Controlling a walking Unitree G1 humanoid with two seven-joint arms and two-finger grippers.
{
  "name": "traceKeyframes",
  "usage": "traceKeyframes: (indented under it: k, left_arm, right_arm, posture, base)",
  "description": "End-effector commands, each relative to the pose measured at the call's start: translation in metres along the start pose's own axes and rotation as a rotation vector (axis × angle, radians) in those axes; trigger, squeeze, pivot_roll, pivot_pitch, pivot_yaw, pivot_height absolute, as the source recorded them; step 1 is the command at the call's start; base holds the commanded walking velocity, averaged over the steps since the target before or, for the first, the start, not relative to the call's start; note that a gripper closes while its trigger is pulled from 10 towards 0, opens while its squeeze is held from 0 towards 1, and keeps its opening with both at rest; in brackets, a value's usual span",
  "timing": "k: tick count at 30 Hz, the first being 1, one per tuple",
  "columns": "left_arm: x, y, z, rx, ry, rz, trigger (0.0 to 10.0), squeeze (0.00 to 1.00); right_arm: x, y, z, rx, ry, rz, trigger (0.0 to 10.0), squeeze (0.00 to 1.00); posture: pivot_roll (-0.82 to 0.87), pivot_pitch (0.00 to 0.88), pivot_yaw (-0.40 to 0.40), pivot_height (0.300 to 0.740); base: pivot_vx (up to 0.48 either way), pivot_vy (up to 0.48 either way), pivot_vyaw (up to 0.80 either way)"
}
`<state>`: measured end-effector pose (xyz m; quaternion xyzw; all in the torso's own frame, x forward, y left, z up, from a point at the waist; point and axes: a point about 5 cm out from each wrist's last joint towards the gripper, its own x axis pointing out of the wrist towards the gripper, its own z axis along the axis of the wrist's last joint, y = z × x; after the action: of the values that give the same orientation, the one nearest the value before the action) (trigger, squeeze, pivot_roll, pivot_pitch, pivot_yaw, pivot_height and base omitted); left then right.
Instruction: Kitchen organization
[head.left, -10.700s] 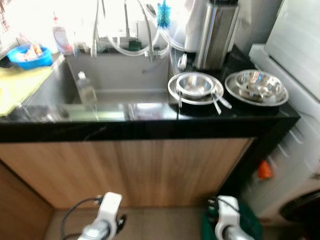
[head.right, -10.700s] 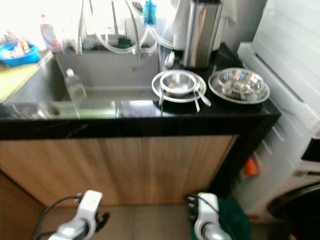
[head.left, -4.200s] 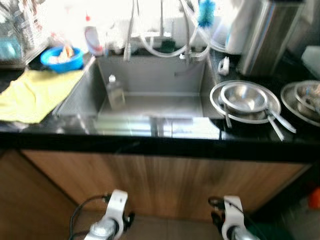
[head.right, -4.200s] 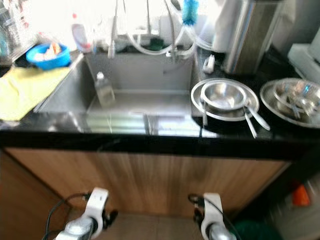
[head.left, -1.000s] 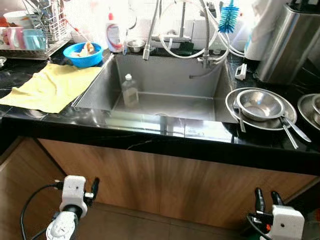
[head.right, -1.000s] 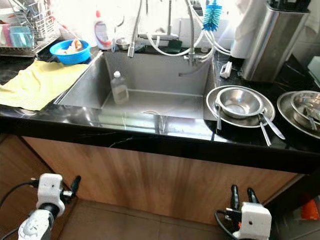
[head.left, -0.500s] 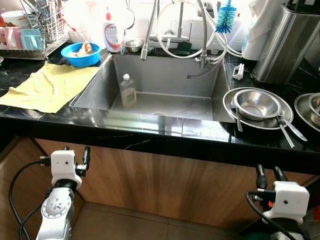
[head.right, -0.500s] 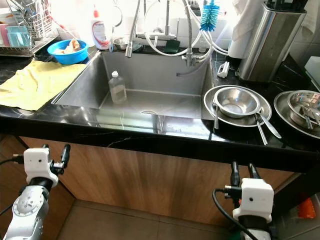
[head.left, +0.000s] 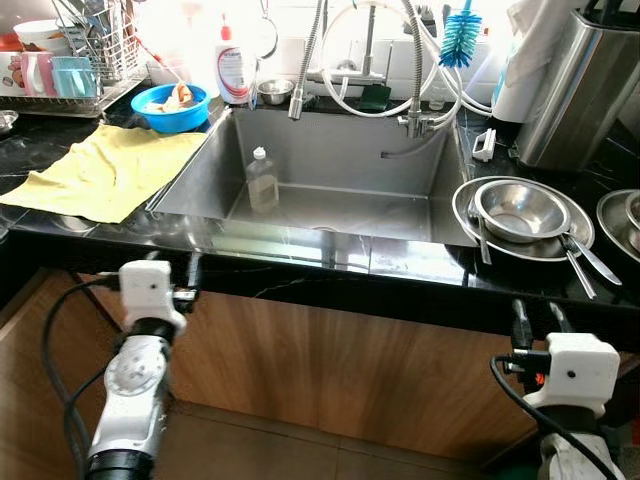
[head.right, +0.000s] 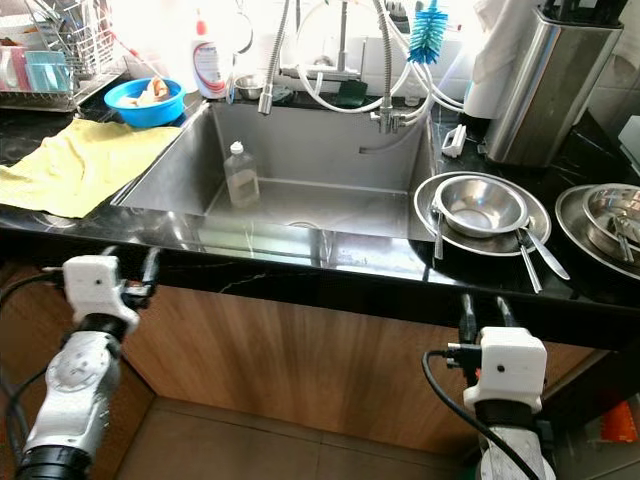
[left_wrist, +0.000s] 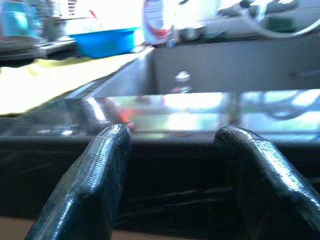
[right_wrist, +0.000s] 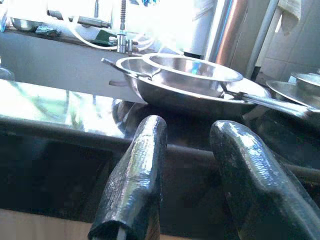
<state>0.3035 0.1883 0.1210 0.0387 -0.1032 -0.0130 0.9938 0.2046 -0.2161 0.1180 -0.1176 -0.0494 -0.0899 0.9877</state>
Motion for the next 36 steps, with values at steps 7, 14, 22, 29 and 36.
traceKeyframes:
  k: [7, 14, 22, 29, 36]
  left_arm:
    - [0.012, -0.027, 0.006, -0.023, -0.010, -0.094, 10.0, 0.00]
    - [0.011, -0.037, 0.002, -0.041, 0.004, -0.126, 10.0, 0.00]
    - [0.014, -0.049, 0.004, -0.070, -0.003, -0.153, 10.0, 0.00]
    - [0.015, -0.053, 0.004, -0.077, -0.004, -0.163, 10.0, 0.00]
    - [0.015, -0.055, 0.004, -0.081, -0.005, -0.165, 10.0, 0.00]
  right_arm:
    - [0.008, 0.008, 0.001, 0.020, -0.001, 0.052, 10.0, 0.00]
    - [0.014, 0.015, 0.002, 0.037, -0.013, 0.091, 10.0, 0.00]
    - [0.024, 0.018, 0.005, 0.046, -0.035, 0.125, 10.0, 1.00]
    - [0.037, 0.020, 0.009, 0.027, -0.057, 0.144, 10.0, 0.00]
    - [0.044, 0.020, 0.009, 0.020, -0.067, 0.161, 10.0, 0.00]
  posture:
    - [-0.13, 0.000, 0.033, 0.740]
    - [-0.14, 0.000, 0.037, 0.740]
    - [-0.14, 0.000, 0.041, 0.740]
    - [-0.14, 0.000, 0.041, 0.740]
    - [-0.14, 0.000, 0.037, 0.740]
  base:
    - [0.000, 0.000, 0.00]
    - [0.000, 0.000, 0.00]
    - [0.000, 0.000, 0.00]
    - [0.000, 0.000, 0.00]
    - [0.000, 0.000, 0.00]
